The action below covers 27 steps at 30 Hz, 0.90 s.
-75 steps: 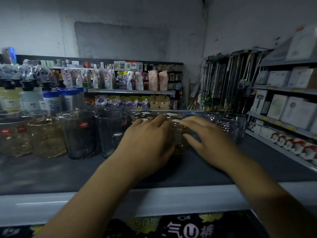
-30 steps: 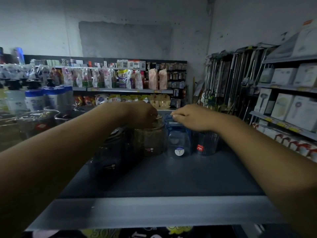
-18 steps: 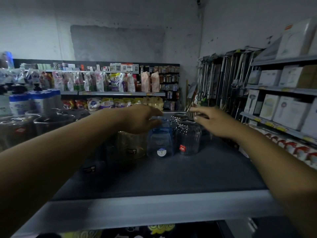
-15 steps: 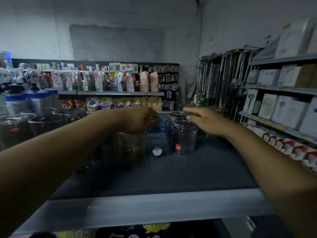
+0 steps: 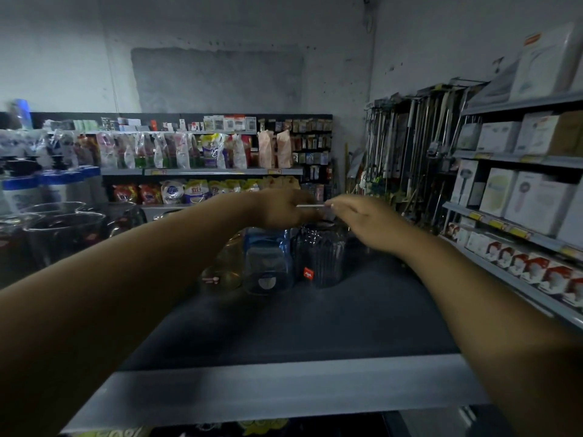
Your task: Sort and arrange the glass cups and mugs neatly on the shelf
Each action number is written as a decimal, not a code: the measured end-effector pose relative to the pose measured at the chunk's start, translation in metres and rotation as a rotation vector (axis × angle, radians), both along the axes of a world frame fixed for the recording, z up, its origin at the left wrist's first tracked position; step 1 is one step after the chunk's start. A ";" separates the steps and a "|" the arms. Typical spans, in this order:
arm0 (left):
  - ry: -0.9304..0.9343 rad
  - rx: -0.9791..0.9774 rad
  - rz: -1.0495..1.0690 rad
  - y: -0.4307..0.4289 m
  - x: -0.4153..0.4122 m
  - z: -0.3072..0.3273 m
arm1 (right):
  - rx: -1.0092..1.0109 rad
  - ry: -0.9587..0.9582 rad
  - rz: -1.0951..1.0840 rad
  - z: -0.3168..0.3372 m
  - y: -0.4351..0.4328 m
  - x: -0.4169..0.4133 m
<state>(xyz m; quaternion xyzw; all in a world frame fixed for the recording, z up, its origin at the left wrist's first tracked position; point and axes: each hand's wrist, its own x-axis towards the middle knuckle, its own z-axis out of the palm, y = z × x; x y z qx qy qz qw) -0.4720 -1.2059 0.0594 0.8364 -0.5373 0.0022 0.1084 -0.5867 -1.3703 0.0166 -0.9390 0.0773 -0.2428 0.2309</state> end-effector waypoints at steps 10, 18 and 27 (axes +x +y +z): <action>0.051 0.065 0.016 -0.011 -0.002 -0.003 | -0.079 -0.003 -0.051 -0.019 -0.042 -0.013; 0.114 0.025 -0.031 -0.004 -0.009 -0.005 | -0.117 -0.055 -0.084 -0.023 -0.041 -0.018; 0.020 -0.031 -0.050 0.002 -0.010 -0.007 | -0.223 -0.004 -0.105 -0.017 -0.031 -0.022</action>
